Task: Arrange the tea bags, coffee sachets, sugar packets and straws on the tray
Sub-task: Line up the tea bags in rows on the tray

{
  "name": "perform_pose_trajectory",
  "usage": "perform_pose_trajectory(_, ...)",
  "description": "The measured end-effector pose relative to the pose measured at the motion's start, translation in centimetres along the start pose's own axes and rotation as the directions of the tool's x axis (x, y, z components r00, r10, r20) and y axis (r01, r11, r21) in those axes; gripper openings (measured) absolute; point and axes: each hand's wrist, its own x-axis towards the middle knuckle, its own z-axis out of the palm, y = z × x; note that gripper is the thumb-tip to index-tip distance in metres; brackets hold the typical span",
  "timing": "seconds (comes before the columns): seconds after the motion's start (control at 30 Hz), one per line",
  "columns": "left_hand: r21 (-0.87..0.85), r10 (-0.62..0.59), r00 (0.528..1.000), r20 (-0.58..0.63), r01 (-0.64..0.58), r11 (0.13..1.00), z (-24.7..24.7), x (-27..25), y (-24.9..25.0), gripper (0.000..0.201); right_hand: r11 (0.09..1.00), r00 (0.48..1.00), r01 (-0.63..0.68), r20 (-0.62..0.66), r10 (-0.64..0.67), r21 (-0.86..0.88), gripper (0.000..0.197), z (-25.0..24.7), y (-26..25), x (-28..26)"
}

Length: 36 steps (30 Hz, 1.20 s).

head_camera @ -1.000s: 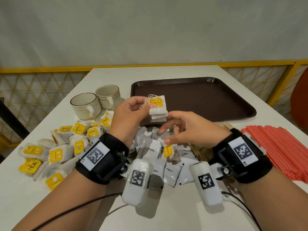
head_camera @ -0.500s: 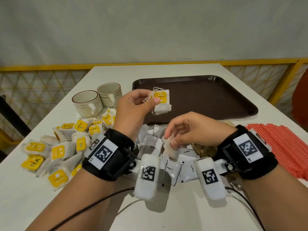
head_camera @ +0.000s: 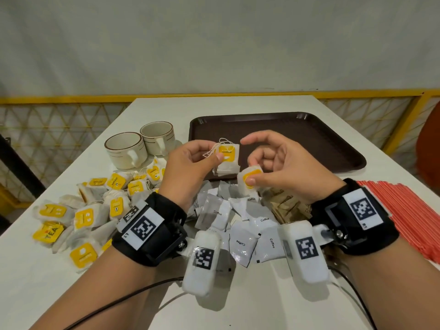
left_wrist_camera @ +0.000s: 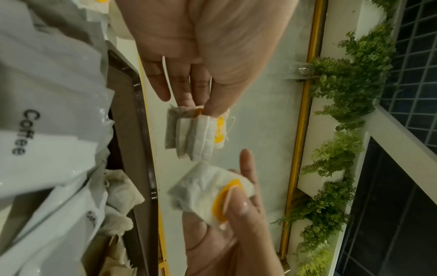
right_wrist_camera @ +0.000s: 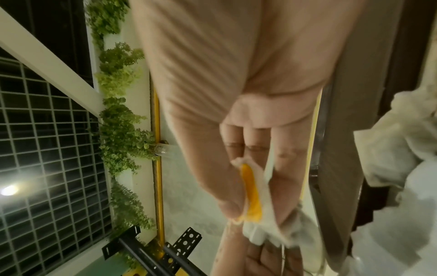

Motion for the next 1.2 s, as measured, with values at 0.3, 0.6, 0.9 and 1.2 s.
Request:
perform_pose_trajectory(0.3, 0.006, 0.006, 0.995, 0.096, -0.007, 1.0, 0.4, -0.4, 0.0, 0.014, 0.995, 0.979, 0.089, -0.187, -0.081, 0.034, 0.05, 0.5, 0.0, 0.3)
perform_pose_trajectory(0.6, -0.106, -0.002, 0.995, 0.104, 0.013, 0.994, 1.1, -0.7, 0.1, 0.03, 0.984, 0.966, -0.038, -0.259, -0.009, -0.176, 0.037, 0.6, -0.2, 1.6)
perform_pose_trajectory(0.9, -0.108, -0.036, 0.998, -0.056, 0.03, 0.994, -0.4, 0.4, 0.1, 0.025, 0.705, 0.966, -0.233, -0.075, 0.248, -0.67, 0.025, -2.3, -1.9, 3.1)
perform_pose_trajectory(1.2, -0.091, -0.075, 0.996, -0.052, 0.07, 0.993, -0.4, 0.4, -0.6, 0.025, 0.268, 0.892, -0.183, -0.045, 0.449, -0.946, 0.037, -1.7, 1.1, 3.7)
